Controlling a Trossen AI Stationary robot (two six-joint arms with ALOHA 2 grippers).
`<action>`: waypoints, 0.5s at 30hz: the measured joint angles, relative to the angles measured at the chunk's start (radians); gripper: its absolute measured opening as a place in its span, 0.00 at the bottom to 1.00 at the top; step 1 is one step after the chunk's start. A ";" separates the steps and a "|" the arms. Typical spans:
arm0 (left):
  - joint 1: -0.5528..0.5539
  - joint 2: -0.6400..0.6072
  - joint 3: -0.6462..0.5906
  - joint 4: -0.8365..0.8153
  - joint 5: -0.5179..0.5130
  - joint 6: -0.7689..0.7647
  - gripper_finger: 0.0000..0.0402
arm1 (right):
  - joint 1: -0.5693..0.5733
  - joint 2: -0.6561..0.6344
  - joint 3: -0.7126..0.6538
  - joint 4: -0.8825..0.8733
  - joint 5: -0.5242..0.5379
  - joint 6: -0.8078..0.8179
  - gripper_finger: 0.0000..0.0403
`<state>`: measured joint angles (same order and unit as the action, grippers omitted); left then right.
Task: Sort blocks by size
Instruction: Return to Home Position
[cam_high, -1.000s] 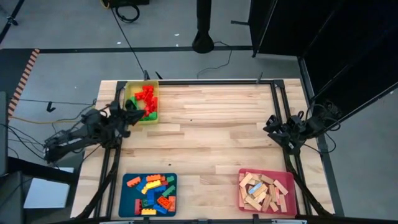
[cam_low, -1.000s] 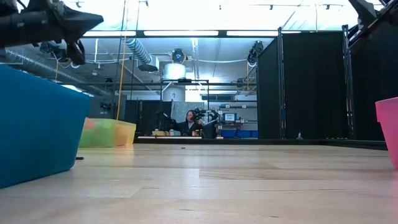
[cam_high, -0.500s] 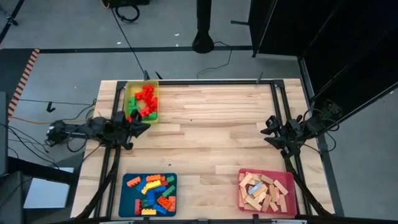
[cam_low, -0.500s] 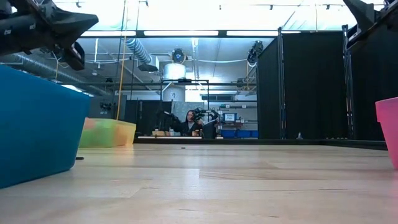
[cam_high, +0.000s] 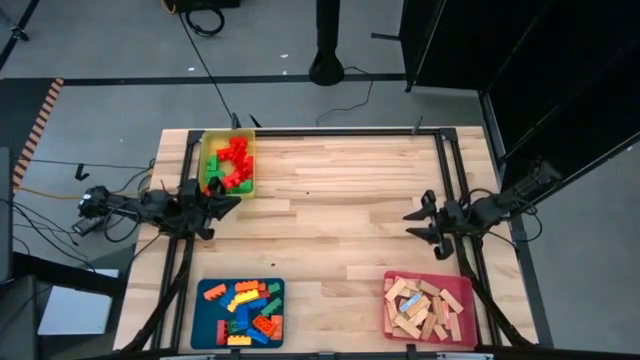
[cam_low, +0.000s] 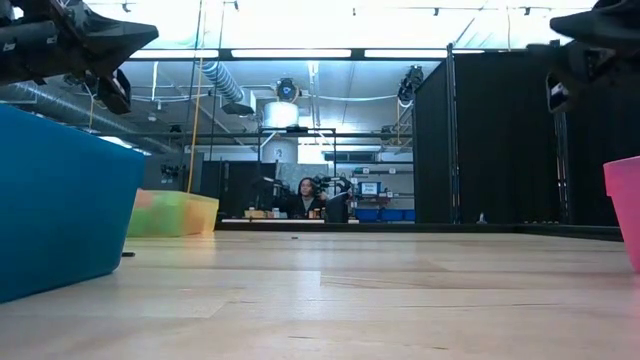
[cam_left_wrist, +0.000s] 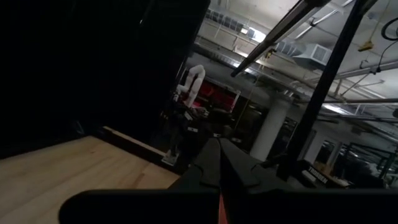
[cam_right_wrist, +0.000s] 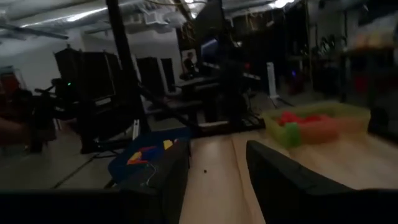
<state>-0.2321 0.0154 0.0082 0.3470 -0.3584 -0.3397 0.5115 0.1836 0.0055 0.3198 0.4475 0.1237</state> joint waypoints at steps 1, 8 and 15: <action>0.000 0.000 0.000 0.000 0.000 0.000 0.01 | -0.007 0.005 0.000 -0.001 0.003 0.024 0.43; 0.000 0.000 0.000 -0.001 0.000 -0.003 0.01 | -0.053 0.011 0.000 0.000 0.007 0.231 0.43; 0.000 0.000 0.000 -0.001 0.000 -0.004 0.01 | -0.057 0.011 0.000 0.000 0.007 0.266 0.44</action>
<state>-0.2317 0.0154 0.0078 0.3462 -0.3584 -0.3436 0.4545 0.1944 0.0057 0.3195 0.4545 0.3901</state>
